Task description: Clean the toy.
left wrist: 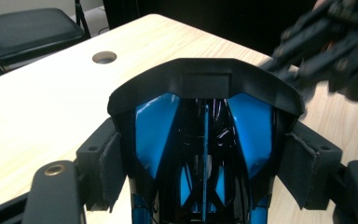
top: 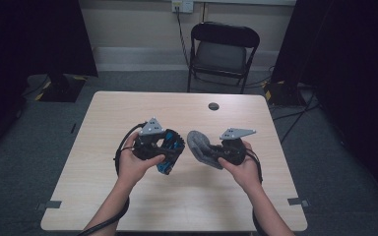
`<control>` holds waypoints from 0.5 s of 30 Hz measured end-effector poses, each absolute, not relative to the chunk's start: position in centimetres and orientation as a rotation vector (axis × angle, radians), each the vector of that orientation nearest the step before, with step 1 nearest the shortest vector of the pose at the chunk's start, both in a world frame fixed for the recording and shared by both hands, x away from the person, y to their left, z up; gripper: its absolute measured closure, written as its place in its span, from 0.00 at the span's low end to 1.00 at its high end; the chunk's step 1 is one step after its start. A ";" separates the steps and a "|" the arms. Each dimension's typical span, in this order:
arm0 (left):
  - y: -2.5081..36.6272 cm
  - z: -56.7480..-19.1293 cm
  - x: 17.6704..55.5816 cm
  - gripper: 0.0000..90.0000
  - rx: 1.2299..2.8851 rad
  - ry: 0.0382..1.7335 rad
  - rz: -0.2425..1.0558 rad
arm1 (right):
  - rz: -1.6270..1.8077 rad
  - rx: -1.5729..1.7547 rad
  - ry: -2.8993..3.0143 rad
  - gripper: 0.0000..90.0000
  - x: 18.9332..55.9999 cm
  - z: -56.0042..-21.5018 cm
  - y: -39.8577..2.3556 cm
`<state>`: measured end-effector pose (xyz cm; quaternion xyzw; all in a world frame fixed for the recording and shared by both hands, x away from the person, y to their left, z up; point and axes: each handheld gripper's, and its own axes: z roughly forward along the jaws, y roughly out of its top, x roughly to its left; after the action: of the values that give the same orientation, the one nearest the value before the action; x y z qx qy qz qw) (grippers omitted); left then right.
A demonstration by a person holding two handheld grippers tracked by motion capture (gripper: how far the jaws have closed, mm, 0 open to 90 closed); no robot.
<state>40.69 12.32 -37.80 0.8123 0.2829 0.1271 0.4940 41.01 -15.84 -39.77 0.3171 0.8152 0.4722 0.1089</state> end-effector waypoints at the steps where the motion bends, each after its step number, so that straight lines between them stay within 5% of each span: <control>1: 12.3 -38.0 40.7 0.28 1.973 0.687 0.311 | 1.397 0.935 2.386 0.88 41.1 -39.5 -16.0; 15: 11.8 -39.5 40.4 0.28 1.988 0.693 0.279 | 1.468 0.925 2.325 0.88 41.4 -36.8 -16.2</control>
<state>40.36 11.75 -39.49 0.8174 0.2849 0.1148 0.4874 41.41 -16.20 -36.80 0.3166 0.7957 0.5023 0.1197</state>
